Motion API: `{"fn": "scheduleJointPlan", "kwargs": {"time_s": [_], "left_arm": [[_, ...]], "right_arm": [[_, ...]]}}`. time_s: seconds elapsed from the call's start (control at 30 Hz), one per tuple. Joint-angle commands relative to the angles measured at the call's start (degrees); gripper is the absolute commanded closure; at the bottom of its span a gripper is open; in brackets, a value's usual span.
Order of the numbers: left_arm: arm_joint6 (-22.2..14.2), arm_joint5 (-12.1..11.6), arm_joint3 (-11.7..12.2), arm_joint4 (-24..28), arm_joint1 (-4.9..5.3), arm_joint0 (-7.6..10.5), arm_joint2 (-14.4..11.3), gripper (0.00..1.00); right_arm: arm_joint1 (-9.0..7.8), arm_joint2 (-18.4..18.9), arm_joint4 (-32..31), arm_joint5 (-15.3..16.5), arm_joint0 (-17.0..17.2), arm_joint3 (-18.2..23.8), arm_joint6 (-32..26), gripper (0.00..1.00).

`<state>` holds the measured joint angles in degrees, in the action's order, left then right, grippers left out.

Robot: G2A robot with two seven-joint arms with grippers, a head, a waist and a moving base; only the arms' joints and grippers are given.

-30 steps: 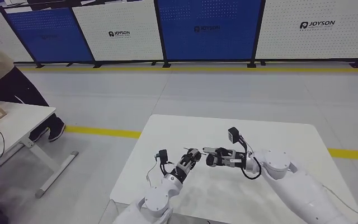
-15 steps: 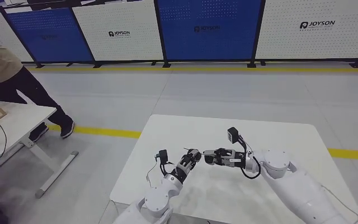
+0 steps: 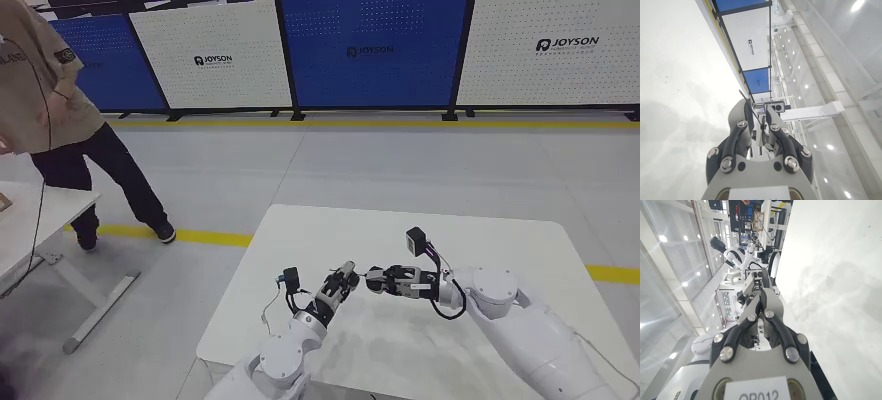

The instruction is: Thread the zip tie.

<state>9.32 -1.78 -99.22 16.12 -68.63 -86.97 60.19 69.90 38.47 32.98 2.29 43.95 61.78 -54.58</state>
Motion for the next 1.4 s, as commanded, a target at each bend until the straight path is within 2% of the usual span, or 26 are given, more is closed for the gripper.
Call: {"fn": "scheduleJointPlan", "kwargs": {"time_s": [0.0,0.43,0.6,0.8,1.13,1.37], "left_arm": [[-0.03,0.02,0.0,-0.01,0.01,0.01,0.0,0.0],[-0.21,-0.08,-0.03,0.01,0.0,0.01,-0.05,0.0],[-2.72,-0.99,0.49,0.08,-0.01,0.11,0.58,0.0],[-1.95,-1.63,0.94,-1.91,-0.04,0.13,1.0,0.0],[-1.95,-1.63,0.94,-1.91,-0.04,0.13,1.0,0.0],[-3.25,-1.59,1.67,-2.48,-0.23,0.39,0.93,0.0]], "right_arm": [[0.03,0.42,-0.02,0.19,0.17,0.04,-0.17,1.0],[0.03,0.94,0.25,0.62,0.95,0.44,0.19,1.0],[-0.41,2.75,0.42,0.2,2.37,0.85,-1.49,1.0],[-0.63,4.04,-0.39,-0.84,3.12,0.82,-2.34,1.0],[-0.63,4.04,-0.39,-0.84,3.12,0.82,-2.34,1.0],[-0.63,4.04,-0.39,-0.84,3.12,0.82,-2.34,1.0]]}}
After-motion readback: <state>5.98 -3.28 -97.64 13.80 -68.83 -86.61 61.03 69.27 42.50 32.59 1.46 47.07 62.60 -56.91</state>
